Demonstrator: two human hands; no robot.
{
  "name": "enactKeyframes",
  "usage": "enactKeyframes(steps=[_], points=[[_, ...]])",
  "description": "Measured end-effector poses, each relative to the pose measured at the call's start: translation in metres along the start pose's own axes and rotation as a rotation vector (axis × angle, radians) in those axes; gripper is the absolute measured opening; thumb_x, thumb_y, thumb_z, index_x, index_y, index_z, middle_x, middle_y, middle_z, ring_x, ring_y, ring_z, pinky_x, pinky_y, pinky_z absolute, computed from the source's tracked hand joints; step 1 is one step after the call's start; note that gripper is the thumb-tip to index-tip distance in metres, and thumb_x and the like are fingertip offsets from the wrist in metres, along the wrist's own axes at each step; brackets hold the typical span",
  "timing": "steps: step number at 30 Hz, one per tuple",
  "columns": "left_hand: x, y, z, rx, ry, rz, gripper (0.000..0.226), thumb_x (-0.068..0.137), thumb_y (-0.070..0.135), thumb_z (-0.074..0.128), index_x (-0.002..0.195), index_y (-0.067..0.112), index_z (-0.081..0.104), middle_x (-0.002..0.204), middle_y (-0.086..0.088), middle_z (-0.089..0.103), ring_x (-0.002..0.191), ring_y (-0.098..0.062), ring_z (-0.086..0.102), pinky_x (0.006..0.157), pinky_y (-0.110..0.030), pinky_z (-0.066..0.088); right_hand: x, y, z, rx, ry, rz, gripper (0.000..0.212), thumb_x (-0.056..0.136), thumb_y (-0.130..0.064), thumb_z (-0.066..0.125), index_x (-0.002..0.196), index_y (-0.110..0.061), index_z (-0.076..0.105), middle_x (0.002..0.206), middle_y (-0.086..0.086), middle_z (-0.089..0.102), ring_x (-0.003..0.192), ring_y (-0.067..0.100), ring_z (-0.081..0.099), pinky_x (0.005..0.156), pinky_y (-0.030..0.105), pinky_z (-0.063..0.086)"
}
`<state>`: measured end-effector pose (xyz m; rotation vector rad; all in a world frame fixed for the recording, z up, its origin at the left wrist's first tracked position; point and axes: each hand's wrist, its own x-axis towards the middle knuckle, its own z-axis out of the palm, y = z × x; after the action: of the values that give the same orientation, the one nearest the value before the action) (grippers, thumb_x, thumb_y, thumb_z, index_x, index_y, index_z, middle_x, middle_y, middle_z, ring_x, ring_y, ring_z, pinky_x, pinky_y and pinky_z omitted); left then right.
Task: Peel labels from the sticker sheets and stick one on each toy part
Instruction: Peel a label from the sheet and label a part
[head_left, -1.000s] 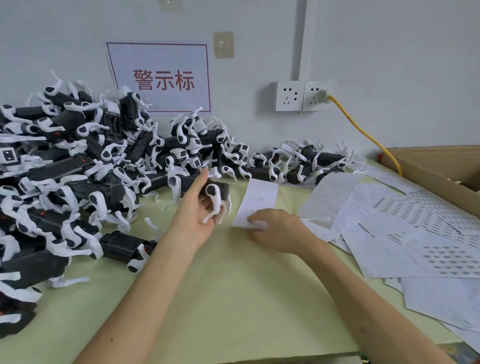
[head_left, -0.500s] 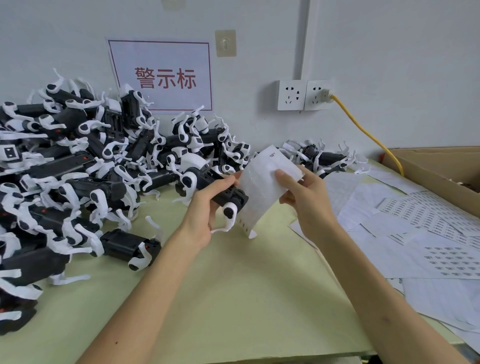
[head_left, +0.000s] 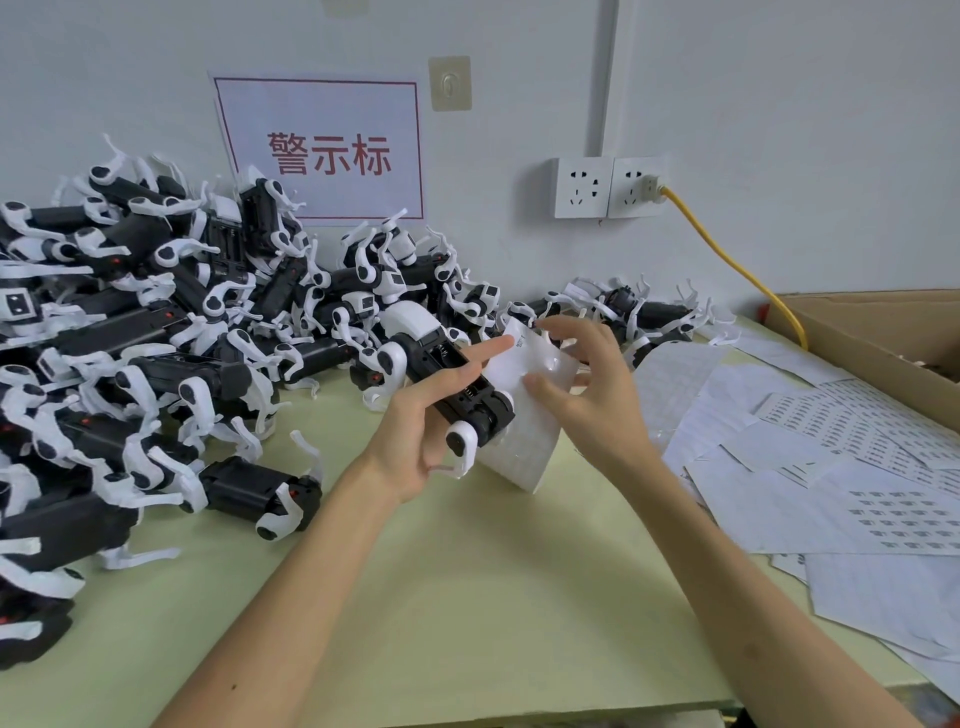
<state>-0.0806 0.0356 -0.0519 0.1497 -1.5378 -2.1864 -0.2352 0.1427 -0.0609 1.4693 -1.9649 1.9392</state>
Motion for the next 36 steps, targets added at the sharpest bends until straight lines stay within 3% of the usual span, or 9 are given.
enactKeyframes(steps=[3, 8, 14, 17, 22, 28, 31, 36], points=[[0.0, 0.0, 0.002, 0.057, 0.015, 0.002, 0.05, 0.081, 0.034, 0.068, 0.131, 0.025, 0.071, 0.091, -0.009, 0.061, 0.074, -0.018, 0.067, 0.045, -0.013, 0.047, 0.0, -0.001, 0.001, -0.108, 0.017, -0.074, 0.037, 0.081, -0.003, 0.074, 0.114, -0.021, 0.072, 0.124, -0.005, 0.058, 0.119, 0.007, 0.052, 0.099, 0.016, 0.039], [0.002, -0.003, 0.002, 0.181, 0.041, 0.021, 0.059, 0.072, 0.045, 0.071, 0.129, 0.03, 0.072, 0.088, 0.002, 0.068, 0.096, -0.02, 0.061, 0.078, -0.028, 0.049, 0.001, 0.001, 0.002, -0.162, 0.076, -0.121, 0.024, 0.084, -0.01, 0.077, 0.106, -0.018, 0.075, 0.114, -0.004, 0.065, 0.112, 0.01, 0.058, 0.095, 0.02, 0.043], [0.001, -0.003, 0.001, 0.198, 0.042, 0.031, 0.056, 0.073, 0.04, 0.072, 0.126, 0.023, 0.073, 0.087, -0.004, 0.065, 0.081, -0.016, 0.063, 0.061, -0.016, 0.05, 0.001, 0.007, 0.002, -0.173, 0.073, -0.151, 0.015, 0.083, -0.01, 0.079, 0.095, -0.019, 0.078, 0.094, -0.008, 0.068, 0.088, 0.007, 0.06, 0.078, 0.009, 0.039], [0.0, -0.003, -0.001, 0.221, 0.059, 0.031, 0.046, 0.081, 0.032, 0.065, 0.124, 0.018, 0.074, 0.091, -0.008, 0.063, 0.076, -0.015, 0.062, 0.053, -0.013, 0.047, 0.0, 0.009, 0.004, -0.181, 0.048, -0.153, 0.01, 0.083, -0.011, 0.079, 0.09, -0.019, 0.078, 0.083, -0.011, 0.068, 0.076, 0.008, 0.06, 0.068, 0.012, 0.041], [0.001, -0.005, -0.002, 0.238, 0.079, 0.033, 0.041, 0.082, 0.031, 0.063, 0.119, 0.018, 0.076, 0.1, -0.009, 0.058, 0.078, -0.015, 0.061, 0.059, -0.017, 0.05, -0.001, 0.01, 0.004, -0.2, 0.034, -0.171, 0.014, 0.083, -0.011, 0.081, 0.086, -0.024, 0.079, 0.078, -0.018, 0.067, 0.071, 0.008, 0.061, 0.065, 0.022, 0.048], [0.0, -0.005, -0.002, 0.232, 0.085, 0.006, 0.047, 0.077, 0.035, 0.069, 0.121, 0.021, 0.075, 0.084, -0.005, 0.062, 0.066, -0.011, 0.061, 0.043, -0.012, 0.041, -0.002, 0.012, 0.004, -0.247, 0.042, -0.231, 0.012, 0.085, -0.01, 0.077, 0.084, -0.022, 0.08, 0.074, -0.011, 0.069, 0.067, 0.01, 0.06, 0.064, 0.027, 0.05], [0.0, -0.004, 0.0, 0.235, 0.089, -0.001, 0.046, 0.076, 0.035, 0.07, 0.121, 0.026, 0.076, 0.089, -0.006, 0.064, 0.072, -0.013, 0.064, 0.046, -0.014, 0.043, -0.001, 0.013, 0.004, -0.253, 0.047, -0.232, 0.011, 0.086, -0.01, 0.075, 0.083, -0.02, 0.081, 0.073, -0.013, 0.068, 0.067, 0.009, 0.06, 0.064, 0.025, 0.05], [0.0, -0.006, 0.001, 0.236, 0.077, 0.003, 0.043, 0.078, 0.036, 0.071, 0.121, 0.032, 0.075, 0.096, 0.007, 0.073, 0.087, -0.009, 0.068, 0.064, -0.016, 0.052, -0.001, 0.012, 0.004, -0.216, 0.016, -0.219, 0.013, 0.087, -0.016, 0.075, 0.088, -0.028, 0.081, 0.073, -0.019, 0.067, 0.072, 0.012, 0.062, 0.062, 0.018, 0.046]])
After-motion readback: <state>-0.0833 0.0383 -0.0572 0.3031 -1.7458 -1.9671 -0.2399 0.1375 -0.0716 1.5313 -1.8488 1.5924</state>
